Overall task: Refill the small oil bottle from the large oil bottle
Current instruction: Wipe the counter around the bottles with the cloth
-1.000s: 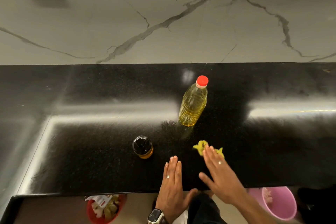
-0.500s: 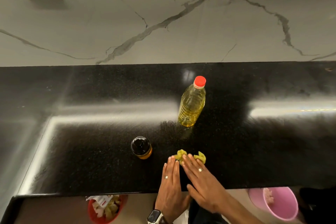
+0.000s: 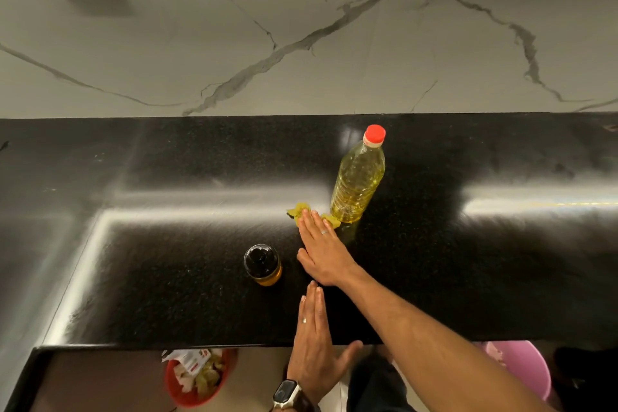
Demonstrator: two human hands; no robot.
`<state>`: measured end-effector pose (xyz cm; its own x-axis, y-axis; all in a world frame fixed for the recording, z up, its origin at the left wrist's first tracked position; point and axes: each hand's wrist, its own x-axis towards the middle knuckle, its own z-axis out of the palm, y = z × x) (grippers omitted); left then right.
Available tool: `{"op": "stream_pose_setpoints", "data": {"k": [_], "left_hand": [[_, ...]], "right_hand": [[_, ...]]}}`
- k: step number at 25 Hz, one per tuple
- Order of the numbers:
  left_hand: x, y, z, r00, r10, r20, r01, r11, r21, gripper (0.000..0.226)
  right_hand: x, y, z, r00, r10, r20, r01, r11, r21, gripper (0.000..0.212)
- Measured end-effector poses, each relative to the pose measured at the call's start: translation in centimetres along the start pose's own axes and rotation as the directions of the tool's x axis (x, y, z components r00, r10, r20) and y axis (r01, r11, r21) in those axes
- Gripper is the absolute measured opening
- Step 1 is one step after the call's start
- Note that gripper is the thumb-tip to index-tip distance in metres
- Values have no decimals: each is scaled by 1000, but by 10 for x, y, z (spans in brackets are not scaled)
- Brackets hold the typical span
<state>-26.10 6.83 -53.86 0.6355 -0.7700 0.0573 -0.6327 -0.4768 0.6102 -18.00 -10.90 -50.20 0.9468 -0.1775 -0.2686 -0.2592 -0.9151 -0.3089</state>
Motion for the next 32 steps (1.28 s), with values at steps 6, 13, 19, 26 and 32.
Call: {"op": "stream_pose_setpoints", "data": {"k": [6, 13, 19, 26, 32], "left_hand": [[-2, -4, -3, 998, 50, -23, -52, 992, -118, 117], [2, -12, -3, 990, 134, 51, -133, 991, -13, 127], [38, 20, -17, 998, -61, 27, 65, 981, -181, 124], [169, 74, -46, 894, -431, -121, 312, 794, -522, 137], [236, 70, -42, 856, -437, -276, 250, 818, -518, 115]], "right_hand": [[-141, -2, 14, 984, -162, 70, 155, 983, 96, 80], [-241, 68, 42, 999, 29, -24, -28, 998, 52, 70], [-229, 86, 37, 887, 445, -120, -440, 895, 64, 87], [-224, 77, 44, 875, 451, -176, -424, 889, 173, 92], [-226, 86, 50, 900, 407, -160, -397, 913, 88, 90]]}}
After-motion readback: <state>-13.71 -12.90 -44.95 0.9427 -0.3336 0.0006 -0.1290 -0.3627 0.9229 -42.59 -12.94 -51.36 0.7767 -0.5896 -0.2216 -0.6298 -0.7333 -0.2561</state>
